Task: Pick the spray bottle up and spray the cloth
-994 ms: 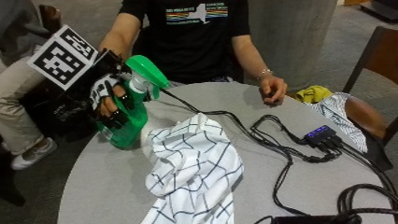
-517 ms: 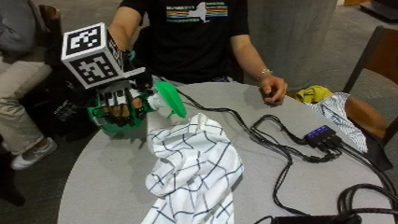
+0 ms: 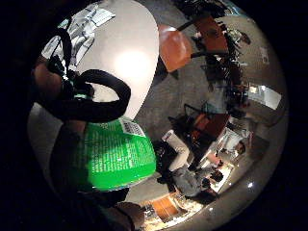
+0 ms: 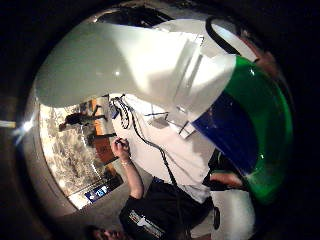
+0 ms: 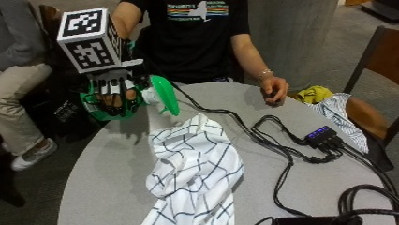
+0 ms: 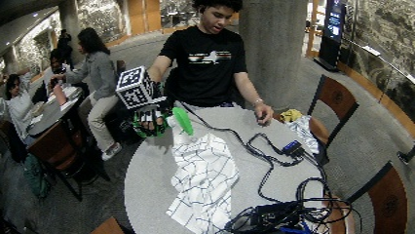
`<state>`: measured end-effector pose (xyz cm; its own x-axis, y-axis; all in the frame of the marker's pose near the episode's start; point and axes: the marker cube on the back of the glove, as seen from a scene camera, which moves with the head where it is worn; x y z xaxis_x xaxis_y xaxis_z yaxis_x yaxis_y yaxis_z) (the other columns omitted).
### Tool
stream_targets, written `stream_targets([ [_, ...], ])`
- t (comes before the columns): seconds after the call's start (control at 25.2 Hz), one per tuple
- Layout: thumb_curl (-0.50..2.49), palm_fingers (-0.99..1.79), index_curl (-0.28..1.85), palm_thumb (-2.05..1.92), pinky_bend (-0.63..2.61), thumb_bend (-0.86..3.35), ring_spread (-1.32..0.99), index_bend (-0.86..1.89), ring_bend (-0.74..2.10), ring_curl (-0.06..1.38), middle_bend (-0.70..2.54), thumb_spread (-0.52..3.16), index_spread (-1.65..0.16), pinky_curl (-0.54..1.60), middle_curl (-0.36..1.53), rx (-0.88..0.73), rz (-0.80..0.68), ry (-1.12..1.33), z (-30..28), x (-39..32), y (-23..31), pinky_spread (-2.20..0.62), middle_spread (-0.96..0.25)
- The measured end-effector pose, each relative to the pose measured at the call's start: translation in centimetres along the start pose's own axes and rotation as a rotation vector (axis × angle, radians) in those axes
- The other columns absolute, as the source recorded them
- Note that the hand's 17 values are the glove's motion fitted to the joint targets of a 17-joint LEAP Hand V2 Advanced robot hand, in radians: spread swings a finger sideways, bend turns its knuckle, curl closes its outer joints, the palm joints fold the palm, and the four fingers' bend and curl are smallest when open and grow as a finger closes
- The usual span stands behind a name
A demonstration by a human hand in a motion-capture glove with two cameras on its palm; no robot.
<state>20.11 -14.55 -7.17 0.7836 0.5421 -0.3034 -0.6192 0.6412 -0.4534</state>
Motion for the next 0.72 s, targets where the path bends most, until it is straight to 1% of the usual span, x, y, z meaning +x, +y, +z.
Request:
stream_targets([
  [0.4,0.64,1.08,0.27,0.99,0.55,-0.03,-0.03,0.1,0.48,0.39,0.21,0.61,-0.17,0.33,0.45,0.004,0.014,0.033,-0.2,-0.2,0.1,0.05,-0.03],
  [0.52,0.64,1.08,0.27,0.99,0.55,-0.03,-0.03,0.1,0.48,0.39,0.21,0.61,-0.17,0.33,0.45,0.044,-0.005,0.0,-0.7,-0.5,0.5,0.05,-0.03],
  [0.72,0.64,1.08,0.27,0.98,0.55,-0.03,-0.03,0.1,0.48,0.4,0.21,0.6,-0.17,0.33,0.46,0.154,-0.046,-0.121,-2.1,-0.9,2.0,0.04,-0.03],
])
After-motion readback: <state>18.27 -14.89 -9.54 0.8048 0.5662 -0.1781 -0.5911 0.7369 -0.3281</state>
